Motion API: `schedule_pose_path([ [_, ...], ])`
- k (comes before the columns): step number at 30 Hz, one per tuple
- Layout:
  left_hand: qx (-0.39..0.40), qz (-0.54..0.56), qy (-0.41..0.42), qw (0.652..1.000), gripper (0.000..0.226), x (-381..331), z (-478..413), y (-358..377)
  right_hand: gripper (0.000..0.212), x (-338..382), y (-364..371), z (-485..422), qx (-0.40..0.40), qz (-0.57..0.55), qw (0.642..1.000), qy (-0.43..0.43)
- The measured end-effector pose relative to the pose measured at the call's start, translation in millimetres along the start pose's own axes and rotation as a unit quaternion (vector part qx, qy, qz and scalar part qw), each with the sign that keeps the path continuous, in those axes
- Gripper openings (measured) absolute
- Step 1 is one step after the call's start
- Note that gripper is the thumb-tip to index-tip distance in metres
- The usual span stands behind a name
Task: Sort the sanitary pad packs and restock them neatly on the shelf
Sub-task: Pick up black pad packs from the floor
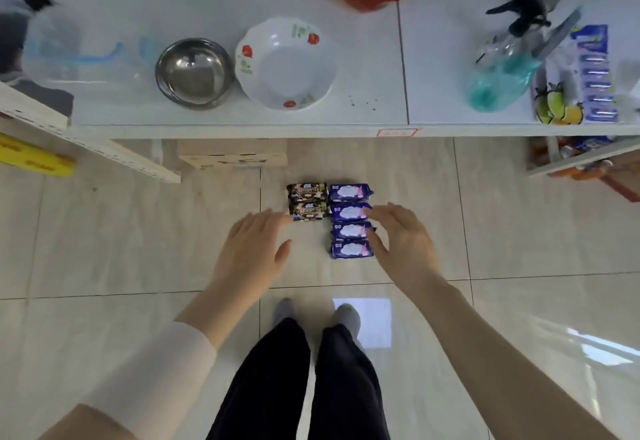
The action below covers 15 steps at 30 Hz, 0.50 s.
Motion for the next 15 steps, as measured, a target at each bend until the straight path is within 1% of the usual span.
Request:
schedule_pose_path([
  [3,0.016,0.029,0.002,0.999,0.038,27.4,-19.0,74.4,0.036,-30.3,70.7,-5.4,0.037,0.002,0.999,0.011],
  [6,0.052,0.031,0.008,0.998,0.039,57.5,-52.4,166.9,0.035,-80.6,158.9,-9.1,0.115,0.001,0.993,0.037],
  [9,0.036,0.021,0.02,0.999,0.042,91.6,-98.7,253.7,0.037,-135.1,238.1,-29.5,0.167,0.014,0.985,0.037],
  [13,0.019,0.007,0.027,0.999,0.047,136.8,-161.0,348.6,0.036,-189.0,325.2,-78.9,0.159,0.037,0.986,-0.01],
  [15,0.004,-0.01,0.047,0.999,0.048,157.6,-189.0,388.5,0.036,-210.9,368.3,-105.9,0.175,0.062,0.981,-0.059],
])
Point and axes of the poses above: each hand's wrist, its own z-axis away from the middle knuckle, its own y-axis out of the palm, x = y × z, the point moved 2 cm from there along -z, towards the middle knuckle, and after that the axes turned 5 degrees about -y, right-handed, at the moved point
